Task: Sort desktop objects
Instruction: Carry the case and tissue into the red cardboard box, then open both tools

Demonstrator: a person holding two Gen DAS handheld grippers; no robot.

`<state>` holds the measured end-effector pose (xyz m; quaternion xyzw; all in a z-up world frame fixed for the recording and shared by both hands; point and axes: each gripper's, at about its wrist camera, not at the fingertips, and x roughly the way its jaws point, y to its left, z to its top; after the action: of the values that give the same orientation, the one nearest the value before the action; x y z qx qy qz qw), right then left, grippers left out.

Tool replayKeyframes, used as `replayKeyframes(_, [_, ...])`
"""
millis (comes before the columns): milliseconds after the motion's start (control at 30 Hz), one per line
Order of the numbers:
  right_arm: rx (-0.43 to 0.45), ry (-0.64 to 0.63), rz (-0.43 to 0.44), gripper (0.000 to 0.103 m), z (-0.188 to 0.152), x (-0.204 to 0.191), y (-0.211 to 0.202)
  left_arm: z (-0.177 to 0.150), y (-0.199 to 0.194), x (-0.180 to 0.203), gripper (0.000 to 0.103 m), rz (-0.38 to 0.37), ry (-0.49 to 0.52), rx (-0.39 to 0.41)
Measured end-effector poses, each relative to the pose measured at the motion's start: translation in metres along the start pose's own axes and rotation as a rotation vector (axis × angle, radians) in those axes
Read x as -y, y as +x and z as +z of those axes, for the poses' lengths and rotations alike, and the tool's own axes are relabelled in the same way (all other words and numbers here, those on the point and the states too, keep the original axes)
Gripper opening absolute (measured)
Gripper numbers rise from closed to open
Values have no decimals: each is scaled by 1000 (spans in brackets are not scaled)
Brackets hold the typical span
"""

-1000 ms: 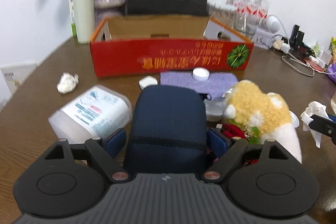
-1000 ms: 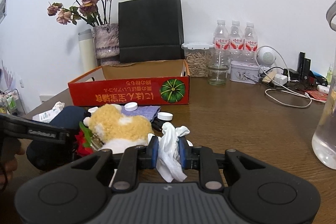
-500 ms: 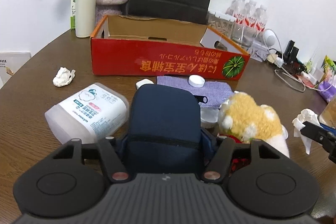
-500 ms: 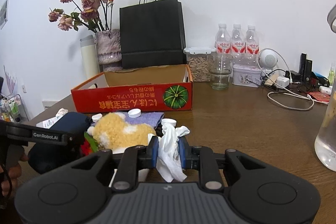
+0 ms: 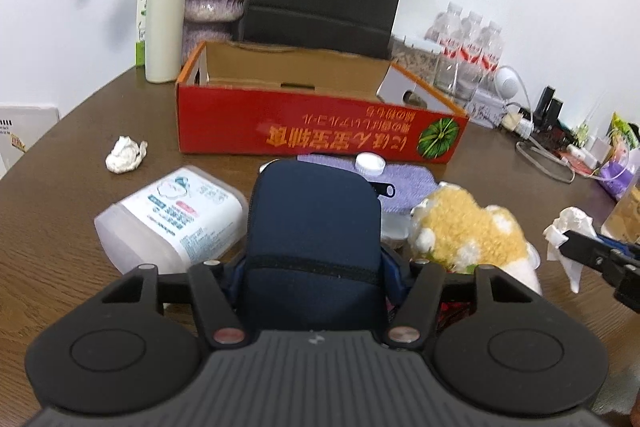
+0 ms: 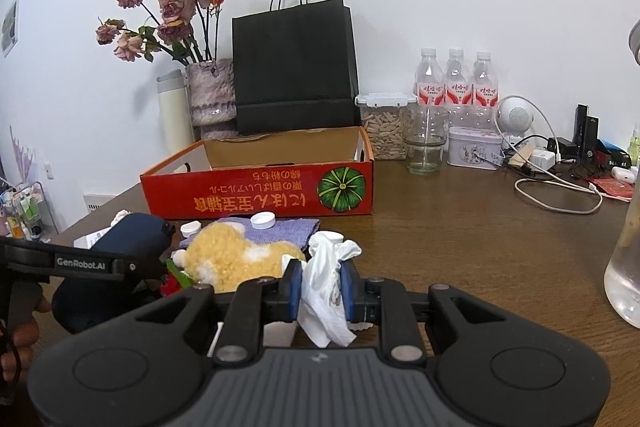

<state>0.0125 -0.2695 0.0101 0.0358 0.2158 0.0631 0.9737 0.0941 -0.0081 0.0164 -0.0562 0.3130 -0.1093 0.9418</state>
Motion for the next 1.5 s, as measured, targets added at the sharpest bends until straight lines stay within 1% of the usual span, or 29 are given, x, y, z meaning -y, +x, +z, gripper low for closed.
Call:
replayKeyframes(200, [29,-18,9,19,9,-4,-1,11,-15,3,62,-14,8,62])
replayKeyframes(533, [77,-54,34,19,33,-17,9,33,-27,5,62,-23,20,133])
replayKeyframes(800, [148,-112,58,19,74,-33,29,73,-26,8,62,-28,30,231])
replayKeyframes(900, [174,-124,69,19,93,-38,45,92,-19,8,62,-23,20,264])
replayKeyframes(1000, [182,-119,80,19,110,-40,69,111,-6,5,62,-21,-3,281])
replayKeyframes(1100, [167,-100,96,19,128,-39,101,129,15,-1,62,-24,-36,277])
replayKeyframes(1200, [136,-74,105,19,145,-32,141,145,38,-8,62,-20,-74,275])
replayKeyframes(1300, [58,-30,112,19,155,-21,188,161,67,-16,62,0,-94,238])
replayKeyframes(1400, [-64,35,112,19,156,-12,238,173,97,-25,62,22,-118,194])
replayKeyframes(1433, [-95,35,113,19,155,-11,251,177,110,-29,62,33,-135,164])
replayKeyframes(1500, [-139,18,86,19,151,-11,272,179,128,-35,62,37,-170,112])
